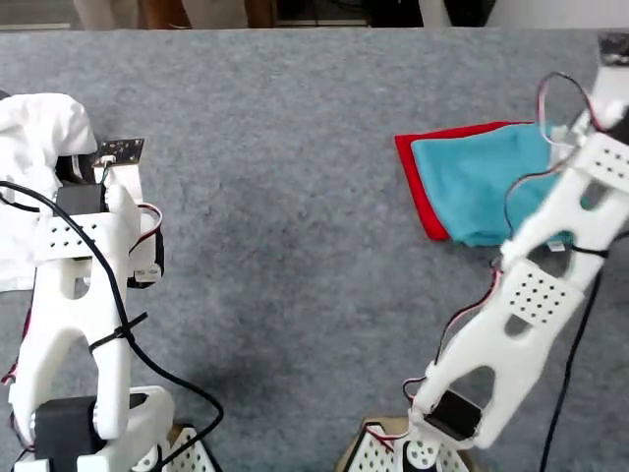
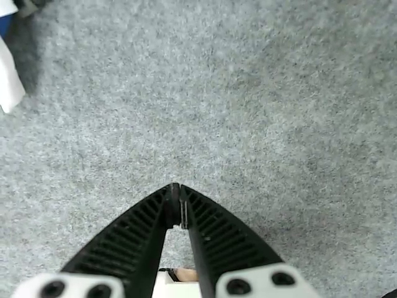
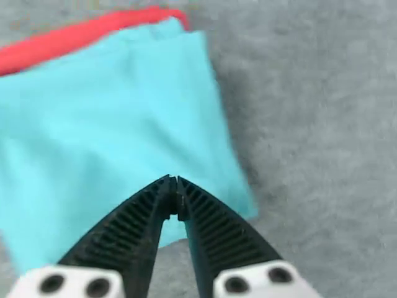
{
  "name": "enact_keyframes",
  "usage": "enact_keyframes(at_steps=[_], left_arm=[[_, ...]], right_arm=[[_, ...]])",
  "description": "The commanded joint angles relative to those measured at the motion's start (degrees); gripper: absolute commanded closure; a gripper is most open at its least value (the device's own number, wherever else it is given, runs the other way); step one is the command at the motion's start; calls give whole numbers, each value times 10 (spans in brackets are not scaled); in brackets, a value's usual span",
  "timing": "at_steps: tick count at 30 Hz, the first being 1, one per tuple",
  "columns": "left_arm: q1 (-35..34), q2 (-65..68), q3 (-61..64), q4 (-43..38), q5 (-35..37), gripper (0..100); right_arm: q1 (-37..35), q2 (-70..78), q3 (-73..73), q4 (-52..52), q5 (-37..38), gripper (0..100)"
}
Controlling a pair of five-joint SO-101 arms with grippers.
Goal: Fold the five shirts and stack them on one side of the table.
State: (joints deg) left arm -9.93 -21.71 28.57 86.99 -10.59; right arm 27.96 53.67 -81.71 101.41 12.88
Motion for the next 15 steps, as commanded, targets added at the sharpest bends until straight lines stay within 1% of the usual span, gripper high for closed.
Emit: enact_keyframes(at_steps=[1, 3, 5, 8, 11, 13, 15], left_arm=[[-40, -19, -34, 4, -4, 981], [-90, -19, -65, 4, -4, 981], [-149, -14, -101, 4, -19, 980], [-241, -12, -142, -4, -57, 979], [-315, -12, -149, -57, -98, 978], [-344, -5, -127, -104, -130, 949], [-357, 20, -86, -171, -150, 888]], right_arm=[[-50, -65, 123, 11, -47, 995], [-76, -80, 225, 11, -55, 995], [-98, -87, 318, 4, -54, 995], [-109, -81, 438, -74, -57, 995], [-105, -73, 513, -164, -57, 995], [-105, -80, 521, -160, -55, 995], [-110, -102, 502, -128, -54, 995]])
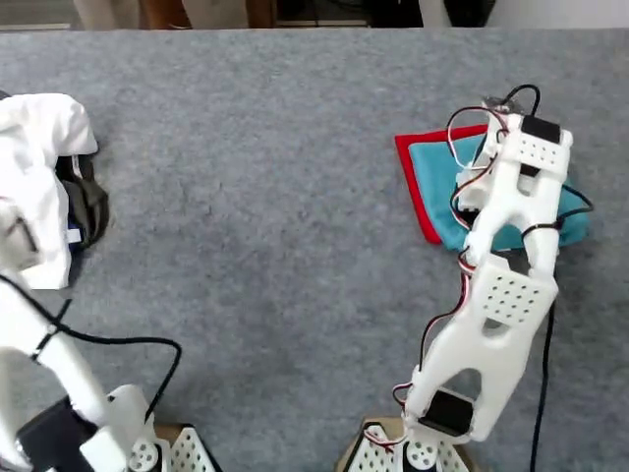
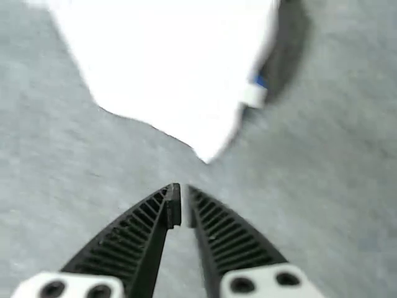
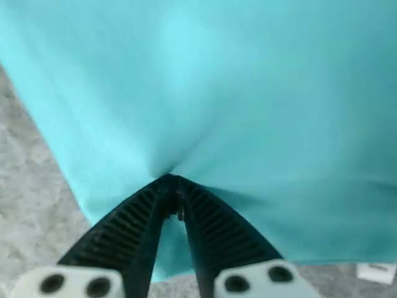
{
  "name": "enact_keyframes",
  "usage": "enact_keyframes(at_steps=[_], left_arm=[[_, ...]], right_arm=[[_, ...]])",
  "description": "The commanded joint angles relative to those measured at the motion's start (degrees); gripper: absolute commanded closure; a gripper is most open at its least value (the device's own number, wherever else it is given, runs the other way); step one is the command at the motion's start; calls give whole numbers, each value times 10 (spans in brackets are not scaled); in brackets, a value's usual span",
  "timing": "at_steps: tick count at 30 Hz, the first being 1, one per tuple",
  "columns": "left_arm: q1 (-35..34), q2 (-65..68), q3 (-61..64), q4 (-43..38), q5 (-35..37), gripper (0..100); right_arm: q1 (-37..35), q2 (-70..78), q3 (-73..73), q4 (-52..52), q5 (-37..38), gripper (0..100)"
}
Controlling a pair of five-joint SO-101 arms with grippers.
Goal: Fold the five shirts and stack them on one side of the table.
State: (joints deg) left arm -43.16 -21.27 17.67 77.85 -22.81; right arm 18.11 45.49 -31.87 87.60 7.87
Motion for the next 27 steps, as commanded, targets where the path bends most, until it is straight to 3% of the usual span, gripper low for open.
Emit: enact_keyframes(at_steps=[1, 5, 8, 14, 20, 27], left_arm=[[-31, 35, 42, -116, -25, 857], [-43, 129, 57, -197, 25, 806], [-34, 207, 25, -200, 50, 803], [3, 344, -91, -91, 55, 829], [26, 460, -225, 14, 52, 988], [21, 449, -367, 153, 52, 981]], right_arm=[[-16, -34, -15, 31, -3, 994], [-37, -92, -109, 121, 4, 994], [-49, -139, -164, 148, 24, 995], [-63, -255, -200, 147, 26, 995], [-79, -358, -196, 147, 25, 994], [-80, -436, -195, 147, 28, 994]])
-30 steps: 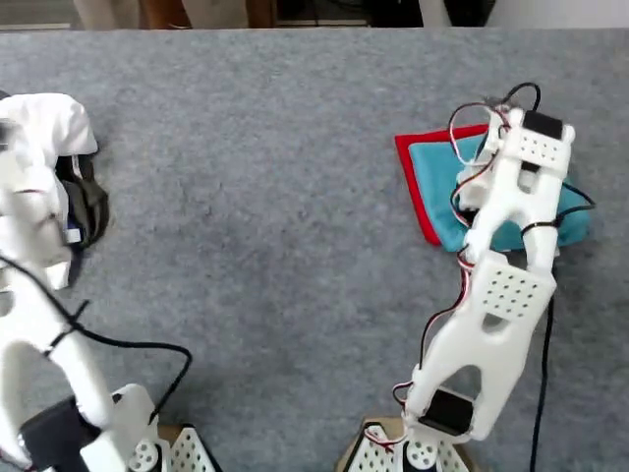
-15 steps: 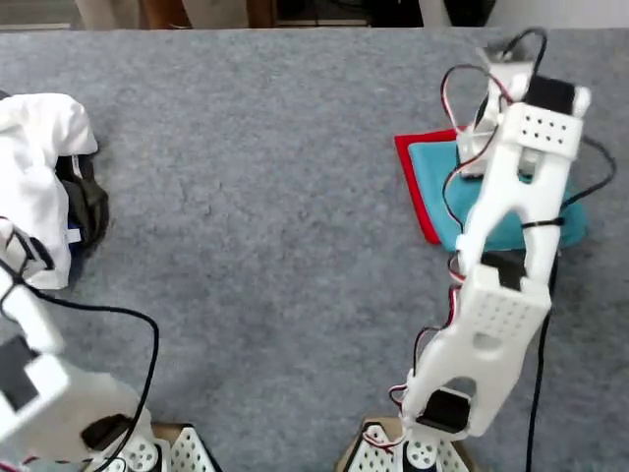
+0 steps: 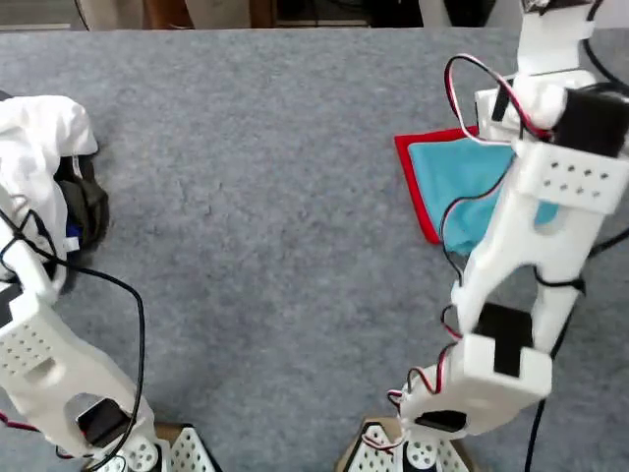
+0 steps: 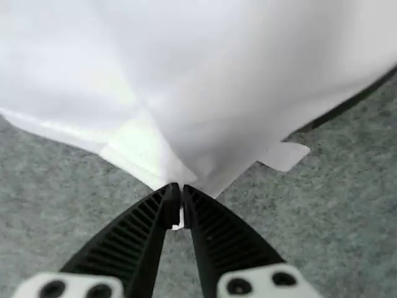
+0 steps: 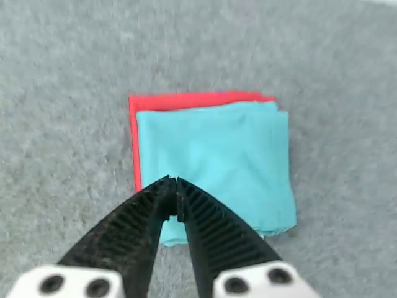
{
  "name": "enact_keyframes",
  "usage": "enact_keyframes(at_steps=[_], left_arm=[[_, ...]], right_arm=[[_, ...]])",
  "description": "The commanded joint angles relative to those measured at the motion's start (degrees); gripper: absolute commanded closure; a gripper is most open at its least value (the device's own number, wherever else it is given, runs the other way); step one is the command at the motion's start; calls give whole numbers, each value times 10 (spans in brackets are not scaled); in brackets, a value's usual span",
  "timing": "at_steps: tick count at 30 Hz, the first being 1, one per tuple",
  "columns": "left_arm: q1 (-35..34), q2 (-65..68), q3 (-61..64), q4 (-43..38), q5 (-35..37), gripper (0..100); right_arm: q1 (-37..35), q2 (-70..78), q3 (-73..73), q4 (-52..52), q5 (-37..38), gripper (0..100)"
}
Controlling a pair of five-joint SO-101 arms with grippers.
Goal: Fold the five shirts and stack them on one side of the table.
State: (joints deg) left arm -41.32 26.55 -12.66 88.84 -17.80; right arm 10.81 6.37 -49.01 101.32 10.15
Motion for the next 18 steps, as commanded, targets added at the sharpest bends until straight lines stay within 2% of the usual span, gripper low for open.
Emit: enact_keyframes(at_steps=[1, 6, 11, 15, 18], left_arm=[[5, -44, -75, 56, 2, 981], [37, -167, -80, 110, 2, 981], [117, -370, -32, 118, 4, 981], [240, -562, 33, 118, 2, 981], [390, -706, 86, 115, 2, 981]], right_arm=[[-7, -53, -23, 10, 6, 994], [-7, -83, -23, 10, 5, 994], [-7, -86, -23, 10, 5, 994], [-6, -87, -23, 10, 4, 995], [-1, -90, -26, 11, 5, 995]])
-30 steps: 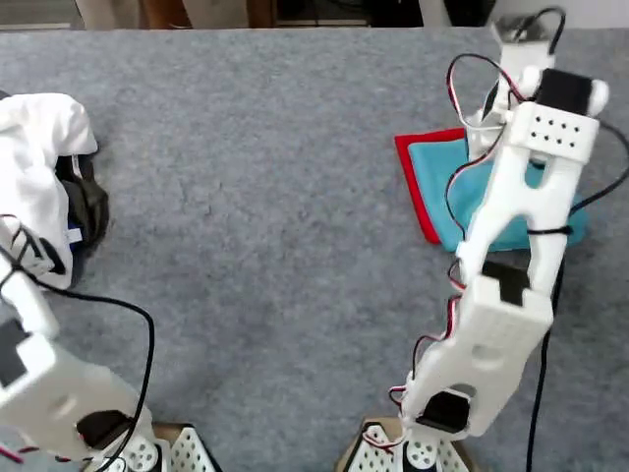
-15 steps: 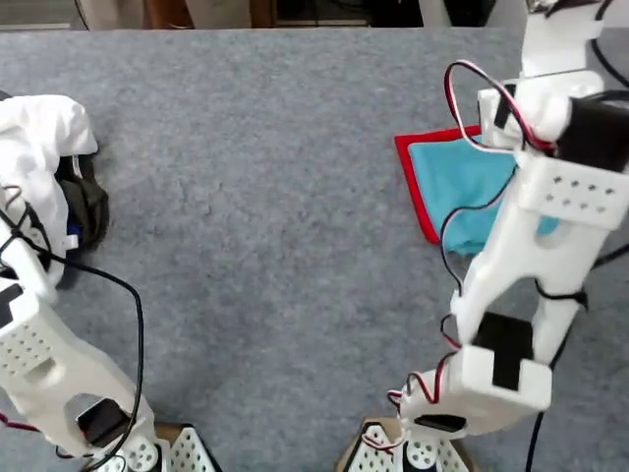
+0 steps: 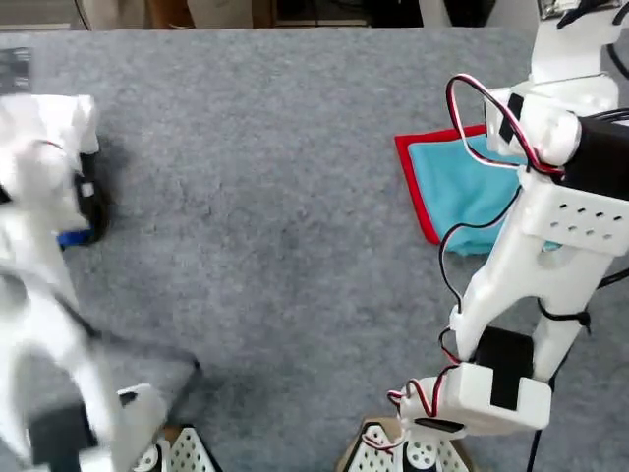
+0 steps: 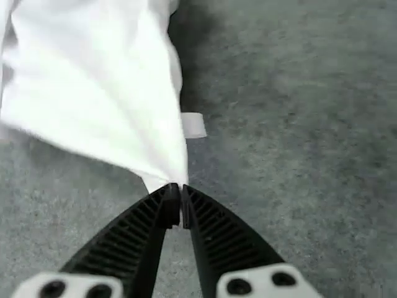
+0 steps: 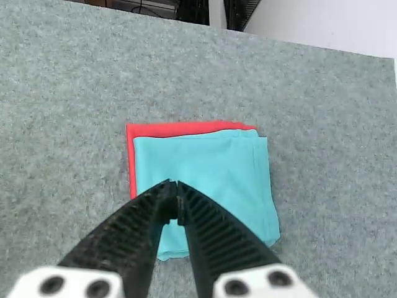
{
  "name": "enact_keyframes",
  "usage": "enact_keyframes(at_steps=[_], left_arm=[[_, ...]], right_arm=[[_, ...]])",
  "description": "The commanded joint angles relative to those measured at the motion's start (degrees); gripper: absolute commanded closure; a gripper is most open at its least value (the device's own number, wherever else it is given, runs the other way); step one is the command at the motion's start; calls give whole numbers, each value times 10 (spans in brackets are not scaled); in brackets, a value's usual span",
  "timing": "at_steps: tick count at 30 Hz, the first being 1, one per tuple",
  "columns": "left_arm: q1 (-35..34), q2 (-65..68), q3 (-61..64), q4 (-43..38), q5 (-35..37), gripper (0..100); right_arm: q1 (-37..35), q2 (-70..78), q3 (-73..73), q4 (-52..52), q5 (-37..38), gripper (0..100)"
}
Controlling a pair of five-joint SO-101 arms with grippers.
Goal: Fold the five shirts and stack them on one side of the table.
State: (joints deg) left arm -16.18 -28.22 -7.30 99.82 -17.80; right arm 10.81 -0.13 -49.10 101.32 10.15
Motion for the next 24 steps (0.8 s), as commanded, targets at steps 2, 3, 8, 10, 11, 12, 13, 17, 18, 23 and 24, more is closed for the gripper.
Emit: enact_keyframes(at_steps=[2, 3, 8, 10, 11, 12, 13, 17, 18, 23, 24], left_arm=[[257, -236, 60, 5, 4, 981], [316, -272, 71, 4, 4, 981], [480, -337, 98, 4, 29, 981], [483, -337, 98, 6, 56, 981], [486, -339, 98, 8, 65, 980], [487, -341, 98, 8, 71, 980], [493, -342, 98, 9, 75, 980], [521, -343, 96, 9, 89, 978], [507, -343, 98, 9, 94, 972], [260, -337, 164, -33, 120, 795], [200, -337, 201, -72, 125, 762]], right_arm=[[5, -25, -22, 11, 5, 995], [7, -25, -22, 11, 5, 995], [10, -22, -22, 11, 5, 995], [9, -20, -22, 11, 5, 994], [7, -20, -21, 11, 5, 994], [5, -20, -15, 9, 5, 994], [-2, -20, -8, 8, 6, 994], [-29, -20, 35, 7, 6, 994], [-36, -20, 44, 7, 6, 994], [-52, -20, 73, 6, 6, 994], [-52, -20, 78, 6, 6, 994]])
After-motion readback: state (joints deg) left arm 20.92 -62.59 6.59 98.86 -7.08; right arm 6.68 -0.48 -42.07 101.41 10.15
